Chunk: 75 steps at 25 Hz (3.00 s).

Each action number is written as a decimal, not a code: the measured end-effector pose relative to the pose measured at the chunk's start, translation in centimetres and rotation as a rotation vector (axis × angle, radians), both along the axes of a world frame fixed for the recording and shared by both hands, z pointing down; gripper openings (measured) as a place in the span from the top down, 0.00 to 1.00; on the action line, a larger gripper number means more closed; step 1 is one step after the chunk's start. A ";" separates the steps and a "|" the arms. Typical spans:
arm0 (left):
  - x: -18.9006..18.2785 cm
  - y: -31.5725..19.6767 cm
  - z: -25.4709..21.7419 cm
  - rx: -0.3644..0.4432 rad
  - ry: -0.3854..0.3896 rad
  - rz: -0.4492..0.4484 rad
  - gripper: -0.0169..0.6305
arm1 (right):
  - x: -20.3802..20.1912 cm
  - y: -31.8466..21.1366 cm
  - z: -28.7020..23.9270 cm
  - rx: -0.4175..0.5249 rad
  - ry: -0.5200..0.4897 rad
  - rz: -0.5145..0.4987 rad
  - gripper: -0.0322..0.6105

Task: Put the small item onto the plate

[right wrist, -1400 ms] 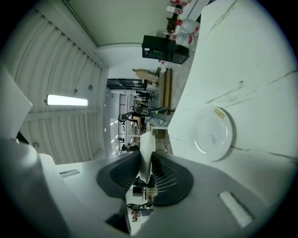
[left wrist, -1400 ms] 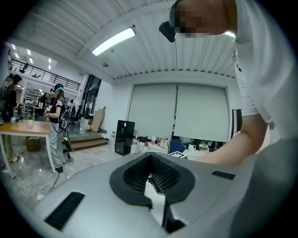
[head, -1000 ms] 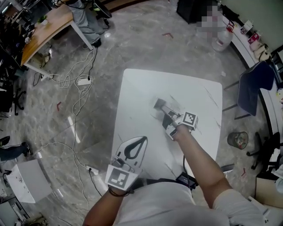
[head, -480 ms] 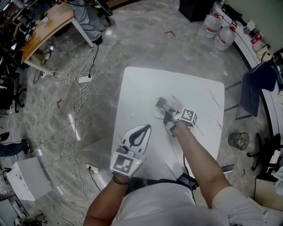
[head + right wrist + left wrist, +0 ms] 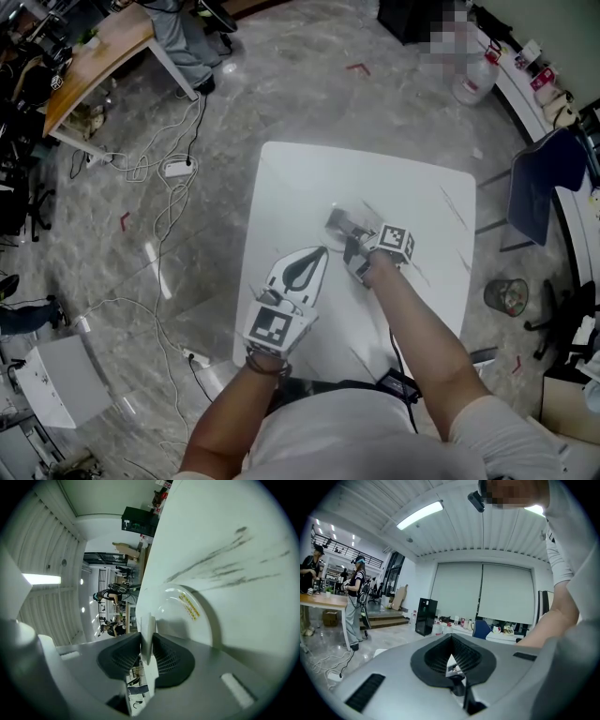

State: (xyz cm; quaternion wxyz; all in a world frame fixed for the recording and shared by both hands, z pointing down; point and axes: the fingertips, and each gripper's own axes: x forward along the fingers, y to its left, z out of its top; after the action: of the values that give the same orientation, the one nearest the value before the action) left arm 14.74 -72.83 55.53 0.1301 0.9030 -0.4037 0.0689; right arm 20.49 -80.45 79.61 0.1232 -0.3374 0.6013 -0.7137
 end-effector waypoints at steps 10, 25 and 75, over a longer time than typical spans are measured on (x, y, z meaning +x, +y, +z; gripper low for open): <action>-0.3 -0.8 -1.1 0.001 0.064 -0.018 0.96 | -0.6 -0.5 -0.1 -0.080 0.097 -0.008 0.67; -1.3 0.7 -1.6 0.011 0.035 -0.025 0.96 | -0.5 0.6 0.4 0.123 0.710 -0.412 0.60; -8.7 19.6 -23.8 0.203 0.182 0.298 0.96 | -11.9 29.5 -46.8 1.164 1.030 -0.094 0.95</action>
State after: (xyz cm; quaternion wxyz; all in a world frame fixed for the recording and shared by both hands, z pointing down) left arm 6.05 -53.24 31.76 0.0630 0.9636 -0.2573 -0.0358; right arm 8.60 -50.97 32.85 -0.0449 -0.4815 0.8743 -0.0411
